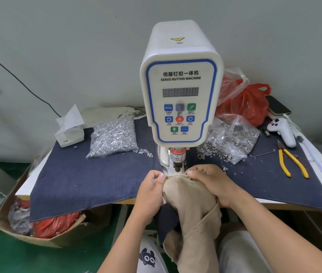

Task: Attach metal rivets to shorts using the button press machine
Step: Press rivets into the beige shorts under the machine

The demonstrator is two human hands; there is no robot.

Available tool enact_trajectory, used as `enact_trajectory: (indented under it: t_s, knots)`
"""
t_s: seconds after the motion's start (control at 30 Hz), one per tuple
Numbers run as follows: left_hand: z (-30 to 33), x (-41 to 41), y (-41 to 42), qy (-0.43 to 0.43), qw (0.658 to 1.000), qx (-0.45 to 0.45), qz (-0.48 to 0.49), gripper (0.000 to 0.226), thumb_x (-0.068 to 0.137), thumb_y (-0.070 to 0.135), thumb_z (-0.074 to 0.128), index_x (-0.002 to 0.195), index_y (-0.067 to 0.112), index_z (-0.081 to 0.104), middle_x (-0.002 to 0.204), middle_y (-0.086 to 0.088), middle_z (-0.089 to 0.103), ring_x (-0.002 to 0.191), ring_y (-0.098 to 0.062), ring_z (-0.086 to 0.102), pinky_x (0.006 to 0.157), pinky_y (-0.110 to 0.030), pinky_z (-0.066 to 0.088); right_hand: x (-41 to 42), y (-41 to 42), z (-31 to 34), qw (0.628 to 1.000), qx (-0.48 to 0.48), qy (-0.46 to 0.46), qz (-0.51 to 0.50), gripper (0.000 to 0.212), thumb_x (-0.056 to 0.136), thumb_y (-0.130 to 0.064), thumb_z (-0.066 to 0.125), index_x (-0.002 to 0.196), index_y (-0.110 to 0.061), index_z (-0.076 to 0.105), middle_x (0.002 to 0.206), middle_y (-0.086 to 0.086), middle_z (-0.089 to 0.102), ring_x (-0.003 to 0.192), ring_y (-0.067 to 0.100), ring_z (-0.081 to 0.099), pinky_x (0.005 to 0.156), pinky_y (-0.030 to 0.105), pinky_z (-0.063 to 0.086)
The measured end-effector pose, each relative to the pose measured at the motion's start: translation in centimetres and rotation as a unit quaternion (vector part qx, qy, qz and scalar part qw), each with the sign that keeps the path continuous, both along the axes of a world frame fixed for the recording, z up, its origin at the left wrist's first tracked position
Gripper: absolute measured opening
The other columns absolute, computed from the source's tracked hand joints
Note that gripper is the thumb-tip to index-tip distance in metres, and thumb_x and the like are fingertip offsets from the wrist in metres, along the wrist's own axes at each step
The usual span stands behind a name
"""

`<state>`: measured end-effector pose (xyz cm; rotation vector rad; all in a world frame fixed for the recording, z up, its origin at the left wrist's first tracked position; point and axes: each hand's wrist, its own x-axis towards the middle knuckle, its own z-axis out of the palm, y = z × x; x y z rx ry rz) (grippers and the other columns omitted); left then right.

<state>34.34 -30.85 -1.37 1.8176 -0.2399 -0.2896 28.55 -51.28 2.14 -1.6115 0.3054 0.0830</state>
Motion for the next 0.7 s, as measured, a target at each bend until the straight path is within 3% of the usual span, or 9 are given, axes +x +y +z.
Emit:
enact_trajectory:
  t_s: [0.2, 0.33, 0.7]
  knots:
    - [0.05, 0.01, 0.02, -0.004, 1.0, 0.007, -0.003, 0.022, 0.111, 0.033, 0.049, 0.099, 0.021, 0.063, 0.092, 0.003, 0.068, 0.076, 0.003, 0.056, 0.075, -0.027, 0.048, -0.02, -0.22, -0.16, 1.0, -0.003, -0.004, 0.006, 0.019, 0.084, -0.033, 0.068, 0.09, -0.021, 0.081, 0.09, 0.001, 0.078, 0.081, 0.006, 0.069, 0.078, 0.025, 0.053]
    - [0.02, 0.09, -0.02, -0.005, 1.0, 0.004, -0.002, 0.022, 0.111, 0.032, 0.049, 0.098, 0.021, 0.063, 0.095, -0.003, 0.069, 0.08, -0.003, 0.058, 0.078, -0.031, 0.049, -0.03, -0.09, -0.09, 1.0, 0.001, -0.001, 0.005, 0.025, 0.079, -0.038, 0.068, 0.091, -0.02, 0.081, 0.09, 0.002, 0.078, 0.082, 0.006, 0.068, 0.078, 0.026, 0.052]
    - [-0.27, 0.13, 0.14, 0.0, 1.0, 0.005, -0.002, 0.023, 0.11, 0.036, 0.05, 0.094, 0.027, 0.063, 0.088, 0.005, 0.068, 0.078, -0.003, 0.057, 0.076, -0.031, 0.049, -0.22, -0.03, 0.16, 1.0, -0.006, -0.009, 0.01, 0.018, 0.094, -0.024, 0.066, 0.079, -0.024, 0.077, 0.079, -0.005, 0.073, 0.074, 0.003, 0.063, 0.069, 0.022, 0.049]
